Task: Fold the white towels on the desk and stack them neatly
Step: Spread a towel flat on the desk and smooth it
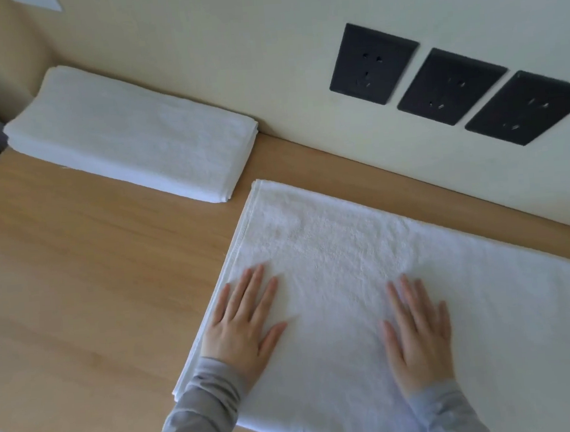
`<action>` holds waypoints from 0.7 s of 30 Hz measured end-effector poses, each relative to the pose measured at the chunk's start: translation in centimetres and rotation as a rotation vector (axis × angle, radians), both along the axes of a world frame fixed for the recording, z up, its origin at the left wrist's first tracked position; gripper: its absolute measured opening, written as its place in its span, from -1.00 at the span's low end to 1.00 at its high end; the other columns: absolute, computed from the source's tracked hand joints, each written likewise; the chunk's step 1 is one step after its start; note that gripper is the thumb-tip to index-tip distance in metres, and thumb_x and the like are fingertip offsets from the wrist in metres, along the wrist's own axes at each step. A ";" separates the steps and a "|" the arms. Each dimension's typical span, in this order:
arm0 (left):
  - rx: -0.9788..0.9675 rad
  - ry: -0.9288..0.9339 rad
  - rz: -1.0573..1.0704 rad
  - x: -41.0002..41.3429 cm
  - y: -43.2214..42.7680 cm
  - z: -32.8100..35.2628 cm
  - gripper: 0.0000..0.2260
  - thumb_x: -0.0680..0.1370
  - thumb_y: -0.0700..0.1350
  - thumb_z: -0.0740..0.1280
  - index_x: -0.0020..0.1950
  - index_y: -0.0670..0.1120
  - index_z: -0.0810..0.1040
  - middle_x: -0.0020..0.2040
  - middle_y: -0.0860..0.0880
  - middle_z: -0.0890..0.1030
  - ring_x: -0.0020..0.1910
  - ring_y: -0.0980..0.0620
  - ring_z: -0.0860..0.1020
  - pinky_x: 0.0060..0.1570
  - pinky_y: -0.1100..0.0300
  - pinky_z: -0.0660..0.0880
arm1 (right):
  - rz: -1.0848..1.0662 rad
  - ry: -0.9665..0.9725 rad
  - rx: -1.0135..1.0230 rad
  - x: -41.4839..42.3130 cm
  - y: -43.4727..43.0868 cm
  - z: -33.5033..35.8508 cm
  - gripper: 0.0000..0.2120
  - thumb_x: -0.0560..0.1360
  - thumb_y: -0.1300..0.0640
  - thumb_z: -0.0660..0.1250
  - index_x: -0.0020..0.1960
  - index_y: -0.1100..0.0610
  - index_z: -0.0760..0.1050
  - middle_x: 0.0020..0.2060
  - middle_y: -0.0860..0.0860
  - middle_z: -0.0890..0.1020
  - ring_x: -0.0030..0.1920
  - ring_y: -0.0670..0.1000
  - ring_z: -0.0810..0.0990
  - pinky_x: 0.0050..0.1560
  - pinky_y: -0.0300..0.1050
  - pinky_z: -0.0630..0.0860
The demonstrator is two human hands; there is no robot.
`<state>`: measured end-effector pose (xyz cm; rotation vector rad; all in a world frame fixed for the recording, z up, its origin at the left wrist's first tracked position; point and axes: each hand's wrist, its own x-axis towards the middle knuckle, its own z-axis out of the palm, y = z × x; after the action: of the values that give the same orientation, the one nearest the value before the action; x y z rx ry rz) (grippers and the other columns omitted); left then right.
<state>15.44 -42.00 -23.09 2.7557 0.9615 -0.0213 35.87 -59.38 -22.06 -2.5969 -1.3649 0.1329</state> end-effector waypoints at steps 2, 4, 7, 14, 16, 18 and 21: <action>-0.016 -0.014 0.001 0.0 0.0 0.0 -0.46 0.58 0.18 -0.03 0.48 -0.06 0.23 0.49 -0.09 0.23 0.47 -0.09 0.20 0.36 -0.05 0.18 | 0.350 0.059 0.040 -1.2 4.9 0.0 -0.52 0.58 0.00 -0.03 0.48 0.05 0.21 0.49 -0.03 0.19 0.50 0.02 0.10 0.41 0.17 0.07; -0.028 -0.020 0.005 0.2 0.0 0.0 -0.45 0.58 0.18 -0.02 0.47 -0.10 0.26 0.48 -0.09 0.24 0.46 -0.08 0.21 0.36 -0.06 0.18 | 0.659 0.035 -0.004 -2.2 10.3 -0.5 -0.52 0.59 0.01 0.02 0.49 0.07 0.19 0.49 -0.02 0.19 0.51 0.02 0.10 0.44 0.17 0.10; -0.031 -0.019 0.012 0.1 0.1 -0.2 -0.42 0.56 0.19 0.02 0.46 -0.14 0.26 0.48 -0.10 0.25 0.47 -0.07 0.21 0.36 -0.06 0.19 | 0.861 -0.105 -0.122 -0.9 17.3 -1.1 -0.45 0.59 -0.12 -0.02 0.52 0.08 0.07 0.51 -0.02 0.12 0.52 -0.01 0.02 0.49 0.13 -0.02; -0.043 -0.054 0.023 -0.1 0.3 -0.4 -0.42 0.57 0.21 0.02 0.50 -0.07 0.19 0.52 -0.08 0.17 0.50 -0.04 0.13 0.40 -0.05 0.14 | 0.517 -0.227 -0.315 5.6 24.1 0.1 -0.46 0.61 -0.12 -0.20 0.53 0.05 -0.17 0.54 -0.06 -0.08 0.52 -0.03 -0.18 0.49 0.04 -0.25; -0.051 -0.046 0.026 0.1 0.3 -0.3 -0.41 0.56 0.21 0.03 0.50 -0.08 0.19 0.52 -0.09 0.17 0.50 -0.05 0.13 0.40 -0.05 0.14 | 0.534 -0.210 -0.187 2.7 23.6 0.6 -0.45 0.60 -0.10 -0.22 0.53 0.10 -0.15 0.54 0.01 -0.09 0.53 0.01 -0.16 0.50 0.07 -0.23; -0.061 -0.040 0.017 0.1 0.4 -0.2 -0.41 0.56 0.20 0.04 0.48 -0.13 0.24 0.50 -0.11 0.19 0.48 -0.07 0.18 0.40 -0.03 0.14 | 0.656 -0.057 -0.023 -1.8 21.4 0.6 -0.47 0.61 -0.04 -0.14 0.53 0.15 -0.06 0.53 0.06 0.01 0.53 0.02 -0.05 0.51 0.06 -0.14; -0.065 -0.029 0.014 -1.8 0.5 -0.4 -0.39 0.55 0.20 0.05 0.44 -0.19 0.29 0.48 -0.14 0.22 0.45 -0.10 0.25 0.41 0.01 0.11 | 0.842 -0.017 -0.033 -4.6 17.2 -0.4 -0.49 0.61 -0.01 -0.02 0.50 0.17 0.12 0.50 0.05 0.16 0.51 -0.01 0.06 0.49 0.08 0.04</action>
<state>13.63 -41.55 -23.48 2.6828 0.9555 -0.0107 31.30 -42.20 -22.42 -1.8675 -2.3691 0.2519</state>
